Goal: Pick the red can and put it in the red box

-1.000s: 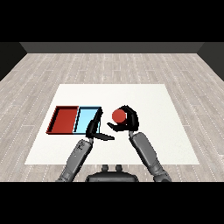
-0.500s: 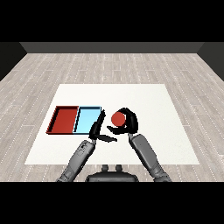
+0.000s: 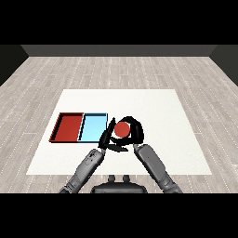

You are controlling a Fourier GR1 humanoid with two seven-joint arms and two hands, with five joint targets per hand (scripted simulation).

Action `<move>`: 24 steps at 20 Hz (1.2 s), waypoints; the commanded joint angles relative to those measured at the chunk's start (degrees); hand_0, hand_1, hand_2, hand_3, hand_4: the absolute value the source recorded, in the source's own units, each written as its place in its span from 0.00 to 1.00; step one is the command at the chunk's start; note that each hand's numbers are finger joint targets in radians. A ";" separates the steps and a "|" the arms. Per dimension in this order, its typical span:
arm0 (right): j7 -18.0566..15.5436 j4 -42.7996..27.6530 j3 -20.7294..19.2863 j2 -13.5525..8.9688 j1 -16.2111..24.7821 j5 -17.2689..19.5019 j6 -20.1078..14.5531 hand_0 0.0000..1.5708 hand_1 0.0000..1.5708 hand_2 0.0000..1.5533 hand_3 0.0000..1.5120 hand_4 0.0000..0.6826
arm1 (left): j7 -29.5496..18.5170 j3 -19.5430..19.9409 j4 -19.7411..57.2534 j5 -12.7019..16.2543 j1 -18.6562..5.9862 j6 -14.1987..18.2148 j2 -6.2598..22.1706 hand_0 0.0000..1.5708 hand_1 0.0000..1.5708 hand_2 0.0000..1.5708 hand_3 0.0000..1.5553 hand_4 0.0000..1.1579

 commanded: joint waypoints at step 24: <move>-0.44 1.49 5.04 0.00 -4.00 -5.49 -4.31 0.96 0.96 0.94 0.92 0.95 | -0.12 -4.44 1.40 9.92 -5.08 15.71 0.00 1.00 1.00 1.00 0.96 0.97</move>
